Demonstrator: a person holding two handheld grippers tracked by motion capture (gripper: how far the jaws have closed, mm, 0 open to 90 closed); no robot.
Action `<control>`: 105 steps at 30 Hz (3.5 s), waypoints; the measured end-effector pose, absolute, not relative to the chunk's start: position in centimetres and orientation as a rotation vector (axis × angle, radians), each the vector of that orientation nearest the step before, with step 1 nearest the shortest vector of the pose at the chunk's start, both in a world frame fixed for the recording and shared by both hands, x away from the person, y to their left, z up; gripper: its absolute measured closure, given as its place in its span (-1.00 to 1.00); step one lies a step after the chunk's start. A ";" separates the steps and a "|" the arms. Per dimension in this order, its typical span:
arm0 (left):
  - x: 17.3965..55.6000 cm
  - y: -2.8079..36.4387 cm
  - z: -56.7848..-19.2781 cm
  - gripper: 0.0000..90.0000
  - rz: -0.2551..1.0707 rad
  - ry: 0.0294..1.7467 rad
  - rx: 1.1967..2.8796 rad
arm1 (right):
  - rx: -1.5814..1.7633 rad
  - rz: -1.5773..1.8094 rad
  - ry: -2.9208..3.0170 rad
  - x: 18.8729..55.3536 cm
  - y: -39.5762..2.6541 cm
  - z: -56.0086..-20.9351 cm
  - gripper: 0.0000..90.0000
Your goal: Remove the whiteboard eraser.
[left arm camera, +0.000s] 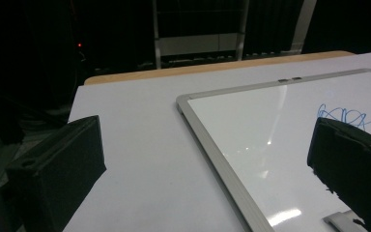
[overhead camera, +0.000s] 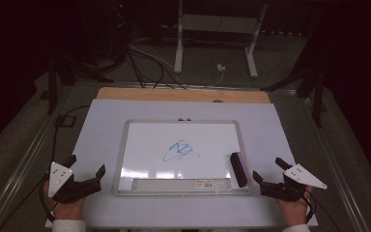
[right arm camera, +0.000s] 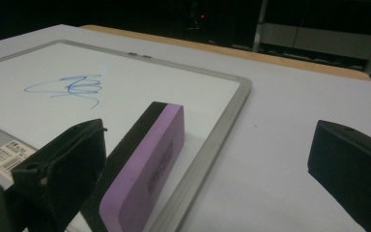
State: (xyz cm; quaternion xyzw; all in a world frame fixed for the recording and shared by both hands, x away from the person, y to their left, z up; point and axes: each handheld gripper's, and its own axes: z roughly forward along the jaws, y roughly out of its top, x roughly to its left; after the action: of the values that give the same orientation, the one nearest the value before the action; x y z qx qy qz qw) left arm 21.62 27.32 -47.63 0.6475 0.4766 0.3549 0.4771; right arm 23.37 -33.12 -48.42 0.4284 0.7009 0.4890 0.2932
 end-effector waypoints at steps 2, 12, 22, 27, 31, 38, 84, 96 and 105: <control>21.6 27.3 -47.6 -0.99 0.869 1.166 1.582 | 1.150 1.305 1.865 23.3 -33.2 -48.4 -0.99; 21.7 27.4 -47.6 -0.99 0.889 1.186 1.588 | 1.166 1.322 1.848 23.5 -33.2 -48.0 -0.99; 21.8 27.4 -47.8 -0.99 0.889 1.195 1.599 | 1.212 1.302 1.880 24.1 -32.7 -47.7 -0.99; 21.9 27.3 -47.9 -0.99 0.887 1.193 1.617 | 1.259 1.284 1.907 24.5 -32.4 -47.4 -0.99; 21.9 27.1 -48.0 -0.99 0.892 1.192 1.623 | 1.283 1.282 1.932 24.7 -32.2 -47.1 -0.99; 21.8 26.7 -48.1 -0.99 0.895 1.190 1.640 | 1.353 1.237 1.986 25.2 -32.0 -46.9 -0.99; 21.9 26.2 -48.3 -0.99 0.900 1.182 1.676 | 1.594 1.241 2.300 27.0 -30.3 -48.1 -0.07; 21.9 26.2 -48.4 -0.99 0.902 1.185 1.676 | 1.627 1.264 2.350 27.3 -29.8 -48.7 -0.17; 21.9 26.2 -48.4 -0.99 0.902 1.184 1.677 | 1.616 1.181 2.388 27.5 -29.0 -49.3 -0.15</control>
State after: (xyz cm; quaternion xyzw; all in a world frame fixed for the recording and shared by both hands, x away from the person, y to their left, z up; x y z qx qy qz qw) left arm 21.94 26.16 -48.37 0.6735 0.4754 0.3622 0.4349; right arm 27.50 -28.96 -49.31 0.5186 0.7663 0.3790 0.0130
